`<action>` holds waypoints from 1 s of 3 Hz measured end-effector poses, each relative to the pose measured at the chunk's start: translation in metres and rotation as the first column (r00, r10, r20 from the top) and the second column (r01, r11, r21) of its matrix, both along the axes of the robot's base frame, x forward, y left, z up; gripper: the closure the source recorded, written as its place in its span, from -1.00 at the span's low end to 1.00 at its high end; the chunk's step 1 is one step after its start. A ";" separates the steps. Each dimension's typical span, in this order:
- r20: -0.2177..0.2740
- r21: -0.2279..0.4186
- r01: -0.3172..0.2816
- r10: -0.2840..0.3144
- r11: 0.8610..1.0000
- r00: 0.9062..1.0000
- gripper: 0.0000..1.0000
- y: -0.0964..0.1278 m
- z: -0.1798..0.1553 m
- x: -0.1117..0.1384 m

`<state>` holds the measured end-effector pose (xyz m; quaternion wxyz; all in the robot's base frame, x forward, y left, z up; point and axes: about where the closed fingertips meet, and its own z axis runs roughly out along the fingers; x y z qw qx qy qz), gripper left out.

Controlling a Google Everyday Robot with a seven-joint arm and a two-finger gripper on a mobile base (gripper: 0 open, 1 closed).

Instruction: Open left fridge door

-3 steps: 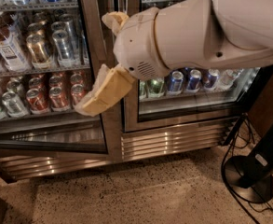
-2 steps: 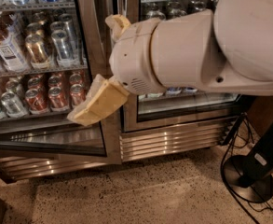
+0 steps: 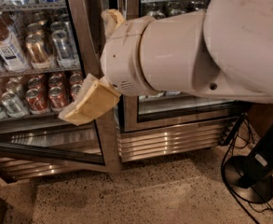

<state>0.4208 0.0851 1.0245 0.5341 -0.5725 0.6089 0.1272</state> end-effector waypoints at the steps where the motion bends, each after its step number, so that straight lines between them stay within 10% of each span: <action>1: 0.072 -0.024 0.098 -0.097 0.995 0.993 -1.00 -0.009 0.010 -0.011; 3: 0.098 -0.026 0.125 -0.122 0.992 0.988 -1.00 -0.012 0.017 -0.016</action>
Offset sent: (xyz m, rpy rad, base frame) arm -0.0226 -0.0632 0.0225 -0.1330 -0.2431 -0.4839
